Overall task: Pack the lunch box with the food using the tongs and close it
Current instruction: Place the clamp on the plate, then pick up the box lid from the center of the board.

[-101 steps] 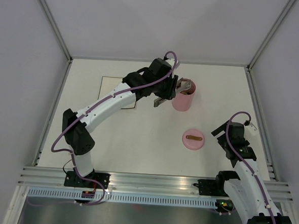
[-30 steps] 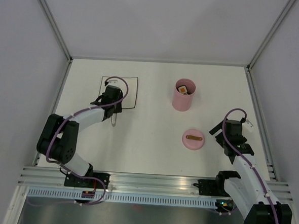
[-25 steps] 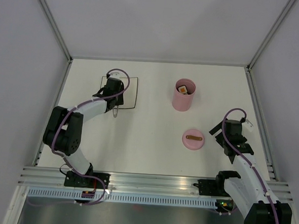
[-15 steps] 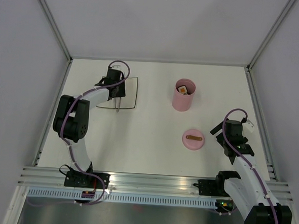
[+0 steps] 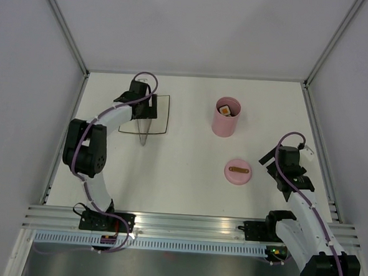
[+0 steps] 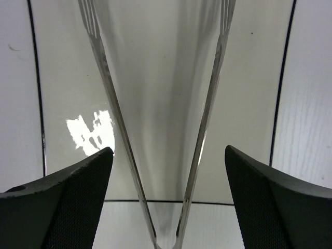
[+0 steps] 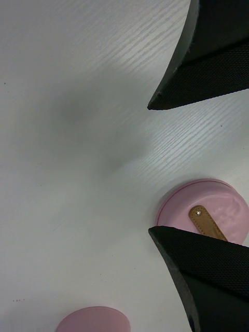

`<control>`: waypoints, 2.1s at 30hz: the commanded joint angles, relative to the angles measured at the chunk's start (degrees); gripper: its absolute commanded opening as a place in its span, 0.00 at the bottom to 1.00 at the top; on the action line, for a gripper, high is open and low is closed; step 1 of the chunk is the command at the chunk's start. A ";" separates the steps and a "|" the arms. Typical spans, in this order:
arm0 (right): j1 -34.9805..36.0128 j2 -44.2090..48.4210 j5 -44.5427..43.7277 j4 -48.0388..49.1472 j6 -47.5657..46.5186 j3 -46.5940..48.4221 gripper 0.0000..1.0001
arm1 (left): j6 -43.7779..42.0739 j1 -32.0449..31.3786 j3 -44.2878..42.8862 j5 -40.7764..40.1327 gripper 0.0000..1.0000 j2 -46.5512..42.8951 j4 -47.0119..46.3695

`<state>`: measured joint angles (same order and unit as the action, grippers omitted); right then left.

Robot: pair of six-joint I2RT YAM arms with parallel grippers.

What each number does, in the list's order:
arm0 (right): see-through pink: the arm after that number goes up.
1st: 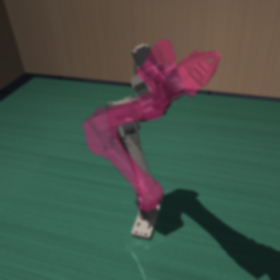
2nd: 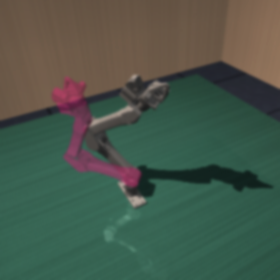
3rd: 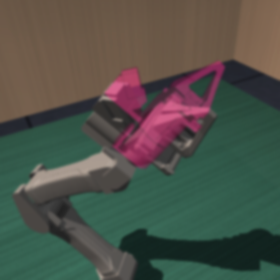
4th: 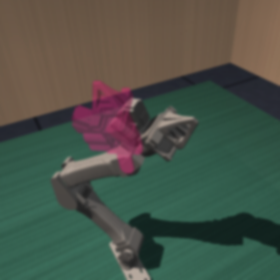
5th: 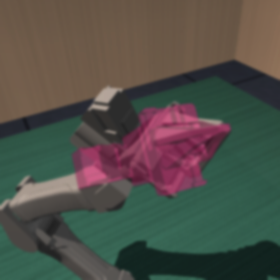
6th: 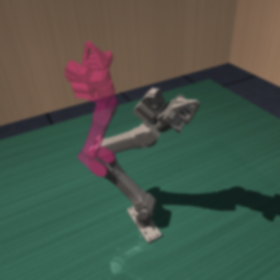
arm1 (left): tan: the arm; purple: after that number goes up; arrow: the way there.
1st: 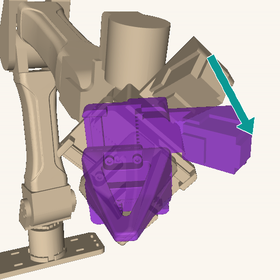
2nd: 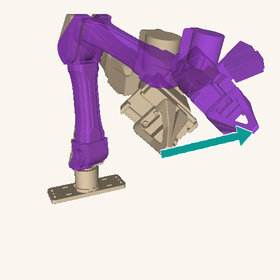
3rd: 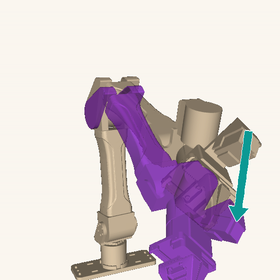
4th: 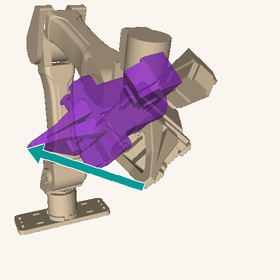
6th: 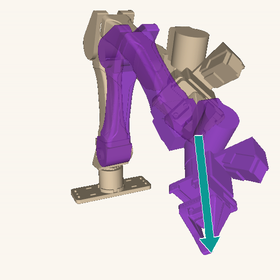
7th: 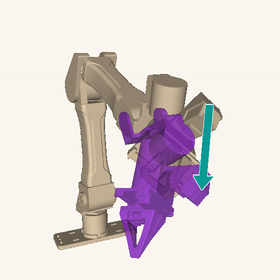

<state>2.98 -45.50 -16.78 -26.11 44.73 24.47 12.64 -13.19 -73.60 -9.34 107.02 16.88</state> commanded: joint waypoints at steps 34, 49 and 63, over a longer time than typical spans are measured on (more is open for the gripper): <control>18.90 -11.01 2.70 -11.43 5.97 15.88 0.85 | 9.24 -19.68 10.94 16.47 0.89 -39.08 11.15; 23.65 -19.45 2.10 -21.18 39.63 20.00 0.84 | 10.90 -29.87 10.67 7.15 0.86 -33.46 10.01; 23.65 -24.64 3.85 -19.16 57.22 19.13 0.80 | 8.01 -30.32 13.84 5.48 0.87 -36.80 11.77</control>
<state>26.48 -68.51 -13.56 -45.04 95.57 42.83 21.63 -43.16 -59.92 -1.96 72.77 28.86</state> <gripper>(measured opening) 0.808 0.870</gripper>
